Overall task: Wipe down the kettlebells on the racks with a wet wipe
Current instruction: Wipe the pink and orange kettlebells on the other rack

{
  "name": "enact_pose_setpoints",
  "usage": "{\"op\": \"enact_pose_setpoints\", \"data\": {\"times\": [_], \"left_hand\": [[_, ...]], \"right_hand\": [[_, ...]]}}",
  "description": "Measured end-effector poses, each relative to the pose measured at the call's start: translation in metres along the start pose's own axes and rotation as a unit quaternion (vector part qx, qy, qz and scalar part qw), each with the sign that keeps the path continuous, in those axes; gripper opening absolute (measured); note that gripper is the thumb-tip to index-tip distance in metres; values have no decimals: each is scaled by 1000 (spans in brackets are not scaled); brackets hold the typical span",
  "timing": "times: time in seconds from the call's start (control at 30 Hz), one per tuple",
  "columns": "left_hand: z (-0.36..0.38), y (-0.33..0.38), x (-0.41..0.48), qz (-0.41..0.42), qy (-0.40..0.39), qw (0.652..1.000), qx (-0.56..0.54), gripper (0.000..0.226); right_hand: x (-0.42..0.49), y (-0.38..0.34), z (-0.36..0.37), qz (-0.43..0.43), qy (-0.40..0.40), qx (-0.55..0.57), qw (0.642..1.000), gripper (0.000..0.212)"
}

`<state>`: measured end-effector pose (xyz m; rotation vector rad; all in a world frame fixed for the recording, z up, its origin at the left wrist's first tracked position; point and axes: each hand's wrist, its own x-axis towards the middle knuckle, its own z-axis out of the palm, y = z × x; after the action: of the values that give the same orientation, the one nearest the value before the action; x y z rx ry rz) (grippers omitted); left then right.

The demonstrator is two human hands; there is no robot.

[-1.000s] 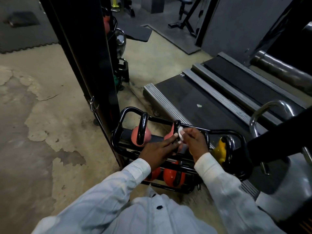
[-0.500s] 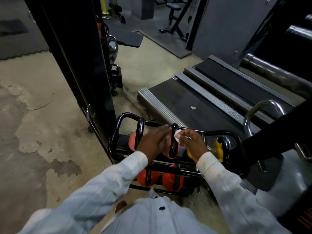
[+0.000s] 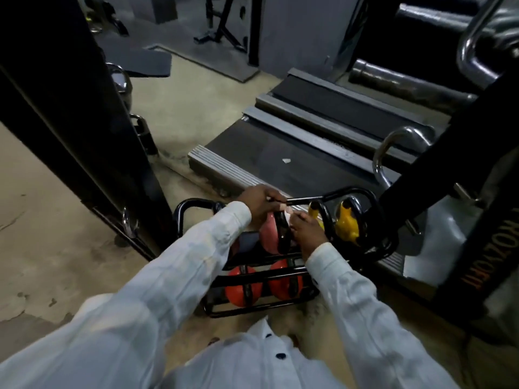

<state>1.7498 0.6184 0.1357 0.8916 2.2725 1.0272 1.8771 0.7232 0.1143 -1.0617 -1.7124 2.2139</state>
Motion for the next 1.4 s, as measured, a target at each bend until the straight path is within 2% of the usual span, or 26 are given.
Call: {"op": "enact_pose_setpoints", "data": {"times": [0.13, 0.3, 0.4, 0.53, 0.6, 0.67, 0.73, 0.8, 0.87, 0.9, 0.93, 1.03, 1.23, 1.4], "left_hand": [[3, 0, -2, 12, 6, 1000, 19, 21], [2, 1, -5, 32, 11, 999, 39, 23], [-1, -2, -3, 16, 9, 1000, 0, 26], [-2, -3, -1, 11, 7, 999, -34, 30], [-3, -3, 0, 13, 3, 999, -41, 31], [-3, -5, 2, 14, -3, 999, -30, 32], [-3, -5, 3, 17, -5, 1000, -24, 32], [-4, -6, 4, 19, -7, 1000, -22, 33], [-3, -8, 2, 19, -19, 1000, -14, 40], [-2, -8, -1, 18, -25, 1000, -5, 44], [-1, -8, -2, 19, -27, 999, 3, 47], [1, -11, -4, 21, -8, 1000, 1, 53], [3, -11, -6, 38, -24, 999, 1, 45], [4, -11, -8, 30, -13, 999, -1, 50]], "right_hand": [[-38, 42, -21, -130, 42, -162, 977, 13], [-50, 49, -12, -299, 130, -286, 901, 22], [-25, 33, 2, -385, 158, -397, 818, 19], [-21, 40, 22, -428, 227, -565, 668, 5], [-30, 53, 20, -447, 251, -574, 639, 12], [-39, 70, 10, -459, 261, -549, 648, 18], [-48, 83, 1, -449, 254, -505, 692, 23], [-54, 85, 0, -405, 232, -410, 784, 22], [-58, 75, 3, -302, 179, -280, 893, 22], [-58, 67, 6, -241, 143, -218, 935, 23], [-57, 58, 10, -199, 111, -160, 960, 23], [-41, 34, 15, -151, 72, -58, 984, 11], [-32, 39, -1, -67, 84, -42, 993, 14], [-23, 14, 5, 35, 36, -9, 999, 17]]}}
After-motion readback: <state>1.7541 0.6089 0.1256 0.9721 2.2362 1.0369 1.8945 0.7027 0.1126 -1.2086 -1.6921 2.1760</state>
